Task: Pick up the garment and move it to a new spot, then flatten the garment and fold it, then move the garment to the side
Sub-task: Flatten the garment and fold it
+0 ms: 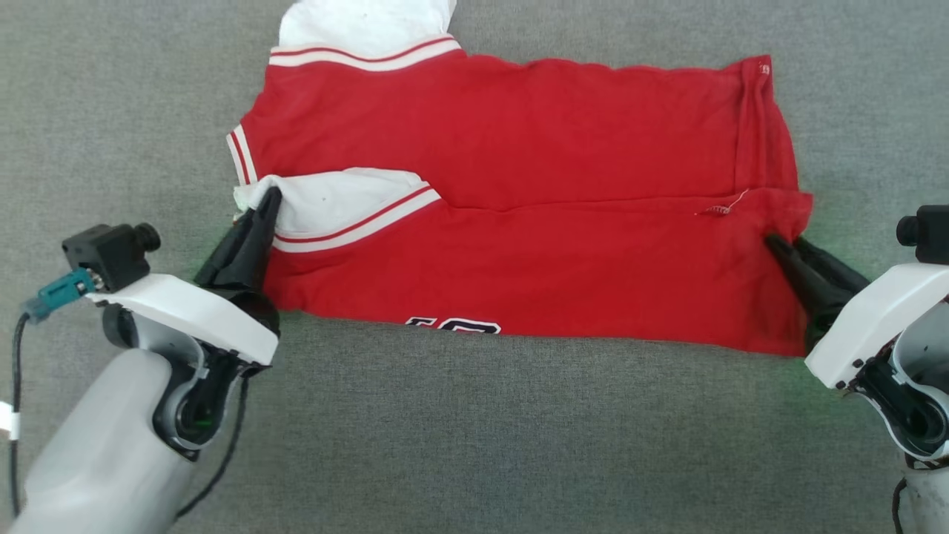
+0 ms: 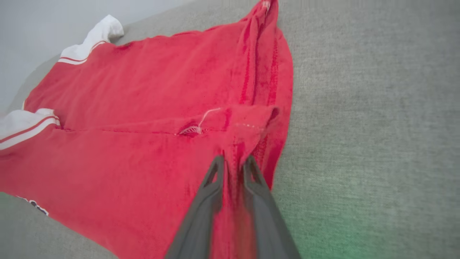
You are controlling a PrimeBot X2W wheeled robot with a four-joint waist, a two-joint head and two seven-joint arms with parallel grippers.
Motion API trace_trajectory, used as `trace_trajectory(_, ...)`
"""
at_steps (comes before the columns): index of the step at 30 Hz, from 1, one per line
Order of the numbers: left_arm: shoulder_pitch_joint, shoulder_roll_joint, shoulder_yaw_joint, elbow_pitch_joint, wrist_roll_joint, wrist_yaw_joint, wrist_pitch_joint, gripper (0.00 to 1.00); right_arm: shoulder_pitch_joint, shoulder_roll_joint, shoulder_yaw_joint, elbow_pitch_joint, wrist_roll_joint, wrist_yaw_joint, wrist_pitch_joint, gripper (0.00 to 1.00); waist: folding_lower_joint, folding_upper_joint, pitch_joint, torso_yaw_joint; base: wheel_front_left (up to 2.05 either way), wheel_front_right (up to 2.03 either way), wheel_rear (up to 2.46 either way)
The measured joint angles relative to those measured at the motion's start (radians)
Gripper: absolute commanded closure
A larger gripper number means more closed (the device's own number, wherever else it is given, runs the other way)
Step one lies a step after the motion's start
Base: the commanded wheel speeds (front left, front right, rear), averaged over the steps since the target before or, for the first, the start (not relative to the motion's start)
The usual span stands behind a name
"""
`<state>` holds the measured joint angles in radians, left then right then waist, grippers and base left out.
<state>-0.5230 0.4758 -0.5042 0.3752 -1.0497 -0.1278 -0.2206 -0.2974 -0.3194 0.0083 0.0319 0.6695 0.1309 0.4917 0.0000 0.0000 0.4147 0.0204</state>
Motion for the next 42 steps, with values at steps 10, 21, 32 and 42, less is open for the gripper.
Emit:
trace_trajectory(10, -0.054, 0.175, -0.095, -0.06, 0.073, -0.001, 0.064, 0.0, 0.021, -0.011, -0.005, -0.071, -0.023, 0.0, -0.093, 0.0, 0.0, 0.0, -0.074, 0.006, 0.0, 0.0, 0.0)
trace_trajectory(21, -0.107, 0.385, -0.174, -0.264, 0.001, 0.039, 0.532, 0.0, 0.021, -0.002, -0.003, -0.147, -0.052, 0.0, -0.099, 0.0, 0.0, 0.0, -0.11, 0.012, 0.0, 0.0, 0.0)
trace_trajectory(32, -0.06, 0.411, -0.207, -0.242, -0.084, 0.113, 0.688, 0.0, 0.01, 0.007, 0.015, -0.138, -0.055, 0.0, -0.111, 0.0, -0.0001, 0.0, -0.073, -0.036, 0.0, 0.0, 0.0)
trace_trajectory(42, -0.038, 0.385, -0.192, -0.148, -0.179, 0.085, 0.718, 0.04, -0.021, 0.007, 0.017, -0.135, -0.055, 0.0, -0.119, 0.0, 0.0, 0.0, -0.032, -0.073, 0.0, 0.0, 0.0)
